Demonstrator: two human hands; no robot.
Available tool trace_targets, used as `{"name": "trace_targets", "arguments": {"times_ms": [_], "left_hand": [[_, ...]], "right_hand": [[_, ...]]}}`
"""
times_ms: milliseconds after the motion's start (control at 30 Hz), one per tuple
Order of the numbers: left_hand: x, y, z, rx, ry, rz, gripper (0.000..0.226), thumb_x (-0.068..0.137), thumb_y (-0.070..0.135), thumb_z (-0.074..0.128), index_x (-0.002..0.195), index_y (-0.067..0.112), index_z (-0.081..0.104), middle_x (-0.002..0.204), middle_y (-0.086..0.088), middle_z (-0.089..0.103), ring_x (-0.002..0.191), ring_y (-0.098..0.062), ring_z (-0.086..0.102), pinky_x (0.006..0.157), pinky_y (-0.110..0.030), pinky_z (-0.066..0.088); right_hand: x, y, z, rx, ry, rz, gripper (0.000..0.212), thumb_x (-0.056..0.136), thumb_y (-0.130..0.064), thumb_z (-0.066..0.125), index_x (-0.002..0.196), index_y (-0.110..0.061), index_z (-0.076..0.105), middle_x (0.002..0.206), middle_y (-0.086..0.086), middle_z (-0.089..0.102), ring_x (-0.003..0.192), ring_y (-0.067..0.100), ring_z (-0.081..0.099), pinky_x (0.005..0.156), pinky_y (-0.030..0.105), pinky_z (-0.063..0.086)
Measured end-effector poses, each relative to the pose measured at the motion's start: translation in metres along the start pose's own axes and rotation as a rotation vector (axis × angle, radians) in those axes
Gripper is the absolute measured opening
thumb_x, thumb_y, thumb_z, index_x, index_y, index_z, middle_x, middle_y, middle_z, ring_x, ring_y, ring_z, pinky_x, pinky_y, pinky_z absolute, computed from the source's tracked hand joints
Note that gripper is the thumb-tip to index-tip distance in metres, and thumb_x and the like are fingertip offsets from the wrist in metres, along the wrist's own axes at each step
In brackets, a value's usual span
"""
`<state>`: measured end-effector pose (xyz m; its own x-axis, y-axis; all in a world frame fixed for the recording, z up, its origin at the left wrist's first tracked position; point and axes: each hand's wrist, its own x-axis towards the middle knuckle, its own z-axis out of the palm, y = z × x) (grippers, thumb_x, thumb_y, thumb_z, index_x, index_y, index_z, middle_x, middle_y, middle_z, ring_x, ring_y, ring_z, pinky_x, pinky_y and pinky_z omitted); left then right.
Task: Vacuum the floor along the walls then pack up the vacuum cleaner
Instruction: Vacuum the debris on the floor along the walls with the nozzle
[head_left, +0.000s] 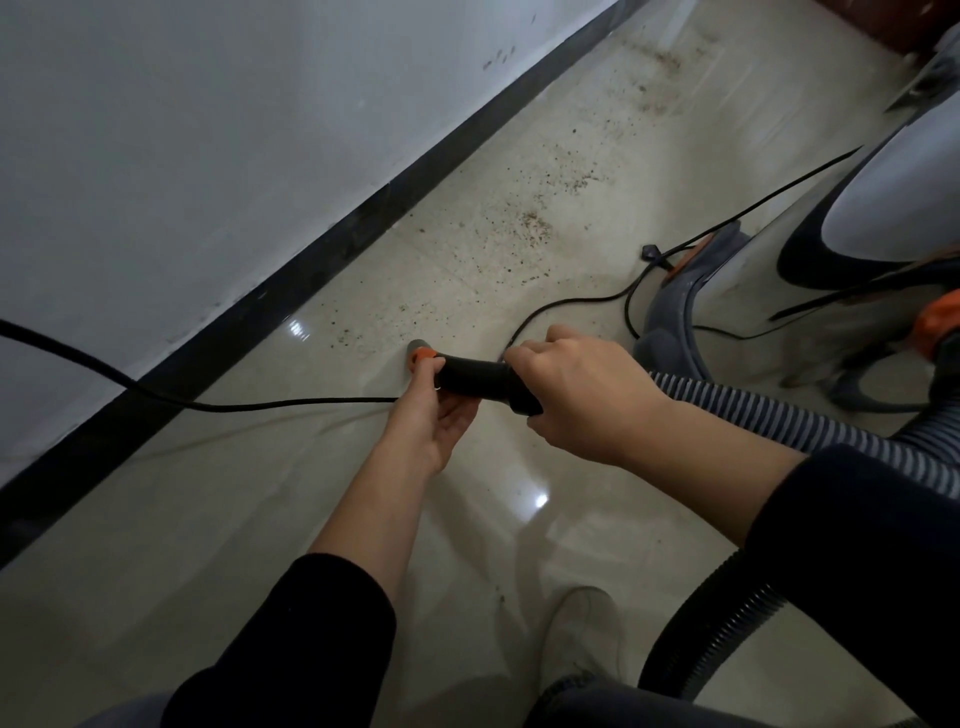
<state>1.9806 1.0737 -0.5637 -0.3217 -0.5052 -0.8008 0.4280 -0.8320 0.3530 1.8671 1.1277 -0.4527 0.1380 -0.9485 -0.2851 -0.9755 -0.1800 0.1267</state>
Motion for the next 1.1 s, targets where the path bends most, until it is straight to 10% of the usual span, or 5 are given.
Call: {"name": "trace_targets", "arguments": {"times_ms": [1100], "left_hand": [[-0.009,0.033,-0.049,-0.034,0.138,0.117,0.034,0.094,0.035,0.06,0.112,0.006,0.057,0.1,-0.014,0.067,0.093,-0.021,0.066,0.068,-0.026,0.054]], "right_hand": [[0.031,-0.045,-0.005,0.052,0.026,-0.089,0.024,0.094,-0.022,0.057,0.116,-0.016,0.051,0.104,0.0,0.061,0.09,0.017,0.045,0.062,0.028,0.036]]}}
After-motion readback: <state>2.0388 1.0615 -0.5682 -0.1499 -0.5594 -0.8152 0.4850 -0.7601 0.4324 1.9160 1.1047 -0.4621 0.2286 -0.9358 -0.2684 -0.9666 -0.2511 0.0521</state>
